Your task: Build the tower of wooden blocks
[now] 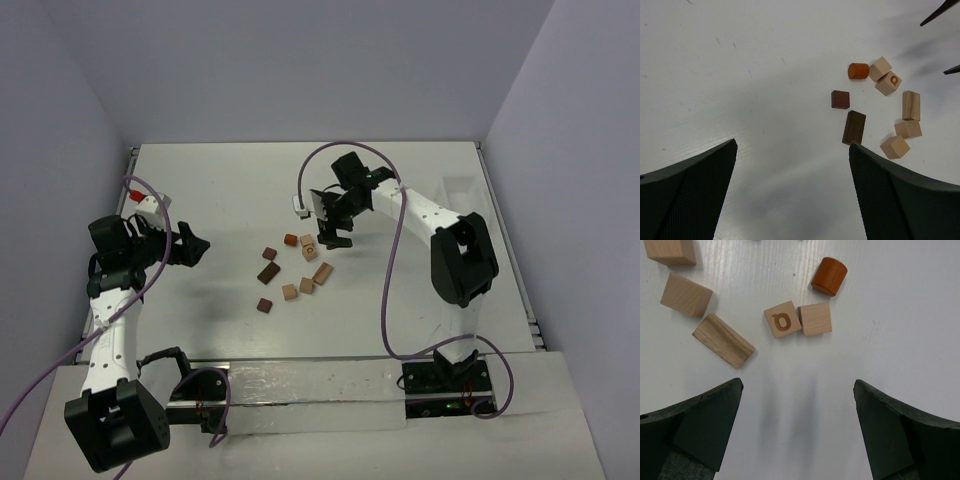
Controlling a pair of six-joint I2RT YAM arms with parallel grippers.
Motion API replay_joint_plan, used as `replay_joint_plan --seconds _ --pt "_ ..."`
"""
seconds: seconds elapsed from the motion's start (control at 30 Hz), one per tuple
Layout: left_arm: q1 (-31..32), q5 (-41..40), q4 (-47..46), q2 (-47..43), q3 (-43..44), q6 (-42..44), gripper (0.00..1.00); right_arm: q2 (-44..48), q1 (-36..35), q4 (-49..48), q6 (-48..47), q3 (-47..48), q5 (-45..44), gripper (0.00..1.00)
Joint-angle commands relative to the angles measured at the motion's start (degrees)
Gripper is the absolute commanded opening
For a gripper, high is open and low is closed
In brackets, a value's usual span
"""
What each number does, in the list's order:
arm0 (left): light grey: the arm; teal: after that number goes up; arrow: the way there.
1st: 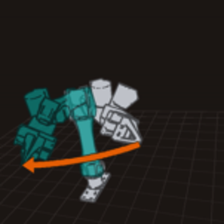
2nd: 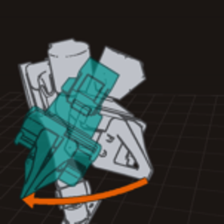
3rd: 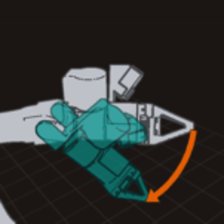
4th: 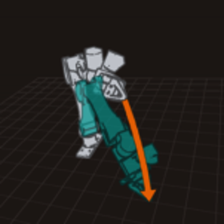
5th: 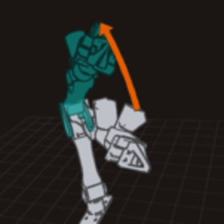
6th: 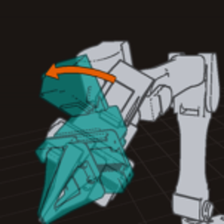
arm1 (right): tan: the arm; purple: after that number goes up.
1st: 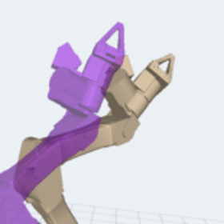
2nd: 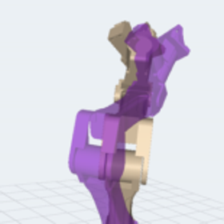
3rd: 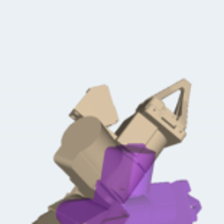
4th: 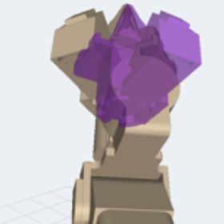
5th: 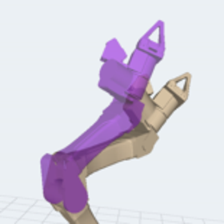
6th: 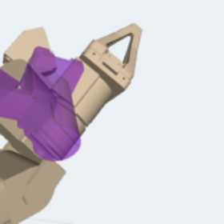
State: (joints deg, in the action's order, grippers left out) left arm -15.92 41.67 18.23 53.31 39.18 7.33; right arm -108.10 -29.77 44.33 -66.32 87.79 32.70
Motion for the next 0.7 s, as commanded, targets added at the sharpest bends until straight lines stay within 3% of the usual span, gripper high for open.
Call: replay_joint_plan --seconds 0.0,0.67 --pt "-0.5 1.1 -1.3 -0.7 0.2 0.4 0.99 -2.4 -0.4 1.1 -7.2 3.2 4.4 1.00" --pt "-0.5 0.7 -2.2 0.7 -0.1 0.0 0.99 -12.2 -4.0 2.1 -2.7 9.7 0.9 1.00"
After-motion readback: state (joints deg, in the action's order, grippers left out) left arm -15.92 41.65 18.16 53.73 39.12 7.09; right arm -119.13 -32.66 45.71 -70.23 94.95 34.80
